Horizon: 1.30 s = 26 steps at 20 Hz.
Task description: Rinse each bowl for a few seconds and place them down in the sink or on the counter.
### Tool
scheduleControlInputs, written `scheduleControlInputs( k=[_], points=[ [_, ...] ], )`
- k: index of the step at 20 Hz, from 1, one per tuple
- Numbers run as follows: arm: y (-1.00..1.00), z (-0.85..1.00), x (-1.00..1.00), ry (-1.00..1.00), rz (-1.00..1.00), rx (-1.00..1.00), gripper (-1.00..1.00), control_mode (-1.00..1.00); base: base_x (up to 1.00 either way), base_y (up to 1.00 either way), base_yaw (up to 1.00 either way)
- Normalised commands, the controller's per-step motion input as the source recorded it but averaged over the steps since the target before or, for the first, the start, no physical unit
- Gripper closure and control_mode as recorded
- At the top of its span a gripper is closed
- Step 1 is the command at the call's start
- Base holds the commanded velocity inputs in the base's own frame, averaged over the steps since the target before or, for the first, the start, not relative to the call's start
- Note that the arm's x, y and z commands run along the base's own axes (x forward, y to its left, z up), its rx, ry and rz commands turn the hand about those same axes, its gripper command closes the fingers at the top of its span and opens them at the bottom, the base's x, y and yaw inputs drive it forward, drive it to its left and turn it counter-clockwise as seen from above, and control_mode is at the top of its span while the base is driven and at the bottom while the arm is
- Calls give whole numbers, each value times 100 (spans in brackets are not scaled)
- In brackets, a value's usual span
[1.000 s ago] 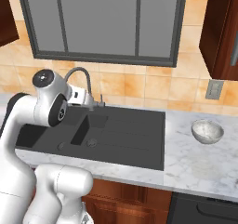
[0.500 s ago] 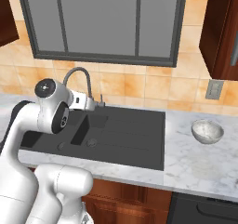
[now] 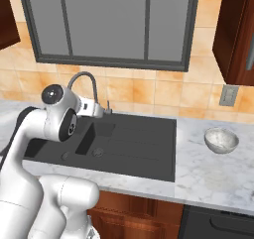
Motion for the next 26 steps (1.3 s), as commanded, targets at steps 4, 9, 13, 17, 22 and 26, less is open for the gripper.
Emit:
scheduleControlInputs(
  k=[4, 9, 13, 17, 22, 26],
  points=[
    [0, -3, 15, 0, 0, 1, -100, -100, 0, 0, 0],
    [0, -2, 12, 0, 0, 1, -100, -100, 0, 0, 0],
    [0, -7, 17, 0, 0, 1, -100, -100, 0, 0, 0],
    [0, -9, 20, 0, 0, 1, -100, -100, 0, 0, 0],
    [-7, -5, 29, 3, 0, 4, -100, -100, 0, 0, 0],
    [-2, 0, 25, 3, 0, 2, -100, -100, 0, 0, 0]
  ],
)
